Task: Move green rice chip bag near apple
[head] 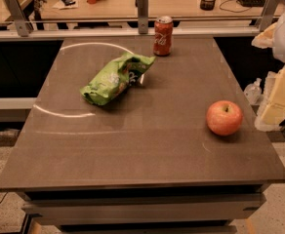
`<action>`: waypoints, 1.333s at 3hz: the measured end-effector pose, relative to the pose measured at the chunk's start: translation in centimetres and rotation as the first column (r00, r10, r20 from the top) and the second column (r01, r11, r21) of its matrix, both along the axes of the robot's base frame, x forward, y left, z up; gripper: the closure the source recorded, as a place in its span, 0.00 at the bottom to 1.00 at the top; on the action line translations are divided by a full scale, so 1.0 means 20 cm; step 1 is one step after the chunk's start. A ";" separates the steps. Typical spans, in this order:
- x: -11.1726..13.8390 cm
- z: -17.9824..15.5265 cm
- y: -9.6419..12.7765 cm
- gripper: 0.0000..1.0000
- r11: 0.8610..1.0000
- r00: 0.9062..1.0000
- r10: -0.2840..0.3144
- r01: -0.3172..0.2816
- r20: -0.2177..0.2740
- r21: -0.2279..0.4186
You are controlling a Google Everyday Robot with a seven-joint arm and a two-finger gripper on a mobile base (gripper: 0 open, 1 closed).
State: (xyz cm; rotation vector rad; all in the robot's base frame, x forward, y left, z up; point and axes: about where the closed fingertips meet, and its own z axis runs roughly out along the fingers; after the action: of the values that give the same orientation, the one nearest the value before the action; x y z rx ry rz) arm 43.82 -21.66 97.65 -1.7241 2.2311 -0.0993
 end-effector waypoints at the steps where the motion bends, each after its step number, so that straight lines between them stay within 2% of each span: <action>1: 0.00 0.00 0.00 0.00 1.000 1.000 0.000 0.000 0.000 0.000; 2: 0.01 0.01 0.03 0.00 1.000 1.000 0.018 -0.018 0.017 0.009; 3: 0.05 0.00 0.11 0.00 0.996 0.996 0.069 -0.072 0.056 0.044; 4: 0.08 -0.02 0.22 0.00 0.981 0.978 0.167 -0.177 0.124 0.079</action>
Offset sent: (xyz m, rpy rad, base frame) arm 0.0036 0.0127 -0.0004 0.0234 -0.0206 0.0466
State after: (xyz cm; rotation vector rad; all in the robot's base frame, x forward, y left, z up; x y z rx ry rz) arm 45.36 -17.31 97.22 -1.8060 1.9649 -0.0579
